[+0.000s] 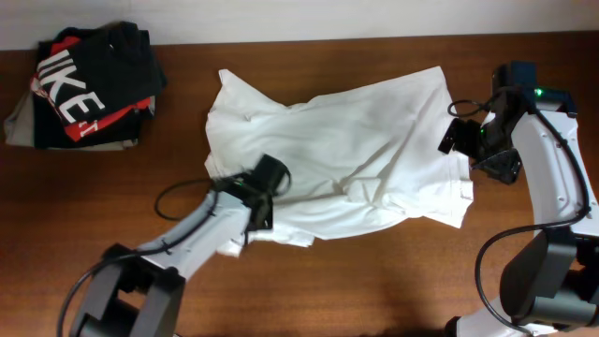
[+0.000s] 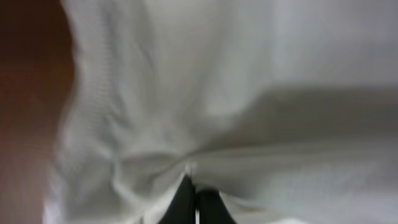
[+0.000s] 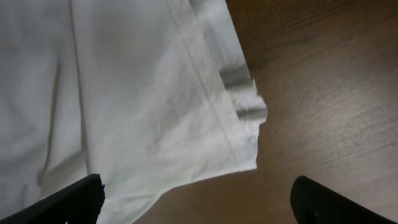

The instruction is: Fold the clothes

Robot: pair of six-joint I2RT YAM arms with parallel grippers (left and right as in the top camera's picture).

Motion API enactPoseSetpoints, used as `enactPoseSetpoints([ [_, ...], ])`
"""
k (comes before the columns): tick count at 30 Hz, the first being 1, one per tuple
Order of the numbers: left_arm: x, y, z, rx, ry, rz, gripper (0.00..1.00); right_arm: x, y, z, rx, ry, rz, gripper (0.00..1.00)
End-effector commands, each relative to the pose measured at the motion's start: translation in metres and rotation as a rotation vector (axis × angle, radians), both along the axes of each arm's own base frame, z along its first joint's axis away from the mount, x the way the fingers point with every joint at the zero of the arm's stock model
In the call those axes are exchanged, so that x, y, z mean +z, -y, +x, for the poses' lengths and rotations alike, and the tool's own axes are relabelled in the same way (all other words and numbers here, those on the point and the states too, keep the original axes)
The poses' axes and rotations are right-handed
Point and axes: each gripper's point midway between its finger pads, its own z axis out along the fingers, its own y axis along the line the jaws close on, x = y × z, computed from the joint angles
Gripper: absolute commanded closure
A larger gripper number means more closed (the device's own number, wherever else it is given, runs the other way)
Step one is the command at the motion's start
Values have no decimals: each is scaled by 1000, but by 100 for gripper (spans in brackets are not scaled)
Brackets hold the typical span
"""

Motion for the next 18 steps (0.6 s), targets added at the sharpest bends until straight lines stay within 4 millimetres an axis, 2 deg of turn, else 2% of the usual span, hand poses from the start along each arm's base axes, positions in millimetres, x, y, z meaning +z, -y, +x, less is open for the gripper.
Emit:
enactPoseSetpoints([
  [1,10,-34,50,114,155,-22,99,1,-2,-2,7,5,9,1],
  [2,19,-43,73,153,246,-46,99,-1,-4,-3,8,2,21,1],
  [3,25,-47,86,160,299,-52,99,-3,-7,-4,10,-3,37,1],
  [4,43,-56,113,153,412,-54,82,-11,-17,-8,16,-17,87,1],
  [5,50,-57,117,149,418,-50,55,-15,-23,-12,31,-28,117,1],
  [6,56,-57,114,144,381,-38,53,-20,-30,-16,80,-41,133,1],
  [7,65,-59,105,140,316,-19,39,-26,-36,-19,97,-57,136,1],
  [9,84,-63,89,174,232,-4,29,-32,-42,-20,115,-60,136,1],
  [10,93,-60,80,163,189,-22,27,-31,-47,-20,124,-59,149,1],
  [11,88,-39,64,126,100,-136,37,-31,-51,-21,132,-61,164,1],
  [12,79,-23,46,102,7,-226,38,-31,-55,-24,142,-75,168,1],
  [13,60,-12,21,81,-95,-261,43,-31,-60,-30,187,-100,169,1],
  [14,50,-11,13,76,-122,-251,48,-31,-61,-32,191,-107,171,1],
  [16,19,-5,-4,50,-181,-231,51,-31,-61,-29,190,-95,169,1],
  [18,0,7,-5,15,-197,-225,51,-31,-62,-27,191,-86,175,1],
])
